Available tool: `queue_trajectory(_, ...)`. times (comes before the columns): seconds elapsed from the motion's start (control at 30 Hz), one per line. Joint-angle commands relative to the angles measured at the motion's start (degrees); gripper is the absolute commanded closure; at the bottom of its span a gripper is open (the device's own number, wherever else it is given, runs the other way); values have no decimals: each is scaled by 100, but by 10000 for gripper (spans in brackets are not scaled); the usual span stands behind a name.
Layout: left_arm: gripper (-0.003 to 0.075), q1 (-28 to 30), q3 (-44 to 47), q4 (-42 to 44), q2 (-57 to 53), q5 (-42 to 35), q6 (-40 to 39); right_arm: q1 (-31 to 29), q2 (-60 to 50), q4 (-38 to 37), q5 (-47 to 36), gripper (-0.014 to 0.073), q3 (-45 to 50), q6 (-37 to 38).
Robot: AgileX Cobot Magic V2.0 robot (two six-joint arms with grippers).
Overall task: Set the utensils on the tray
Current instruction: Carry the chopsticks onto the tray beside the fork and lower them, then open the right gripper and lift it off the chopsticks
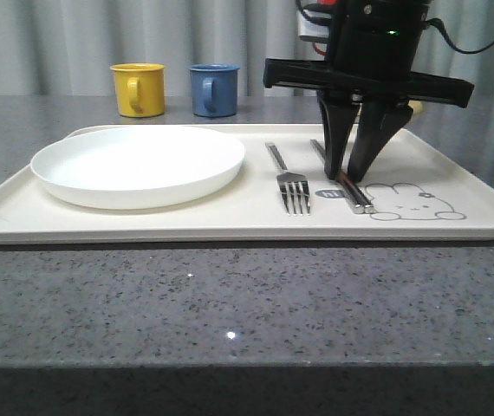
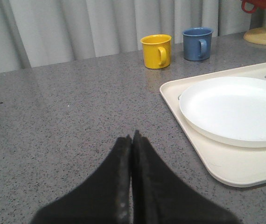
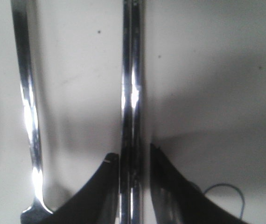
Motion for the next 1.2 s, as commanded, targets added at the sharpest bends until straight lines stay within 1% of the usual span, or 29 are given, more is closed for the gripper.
queue_trajectory(0.0, 739, -29, -147, -66, 50, -486, -46, -15, -328, -86, -55, 347, -184, -3)
queue_trajectory(0.07, 739, -29, -147, -66, 50, -486, -46, -37, -366, -216, 65, 347, -243, -3)
queue_trajectory(0.13, 739, -29, -147, -66, 50, -486, -46, -99, -429, -391, 354, 347, -397, -32)
queue_trajectory(0.23, 739, -29, -147, -66, 50, -486, -46, -270, -543, -682, 840, 347, -657, -347)
queue_trajectory(0.33, 739, -29, -147, -66, 50, -486, -46, -483, -682, -776, 1085, 347, -759, -621)
queue_trajectory(0.47, 739, -29, -147, -66, 50, -486, -46, -903, -955, -887, 1108, 347, -765, -879)
queue_trajectory(0.6, 739, -29, -147, -66, 50, -486, -46, -1375, -1208, -1031, 1108, 347, -754, -1300)
queue_trajectory(0.8, 739, -29, -147, -66, 50, -486, -46, -2185, -1428, -1303, 1108, 347, -649, -1791)
queue_trajectory(1.07, 739, -29, -147, -66, 50, -486, -46, -3172, -1343, -1276, 1099, 347, -364, -2242)
queue_trajectory(1.17, 739, -29, -147, -66, 50, -486, -46, -3397, -1234, -1146, 1021, 347, -198, -2436)
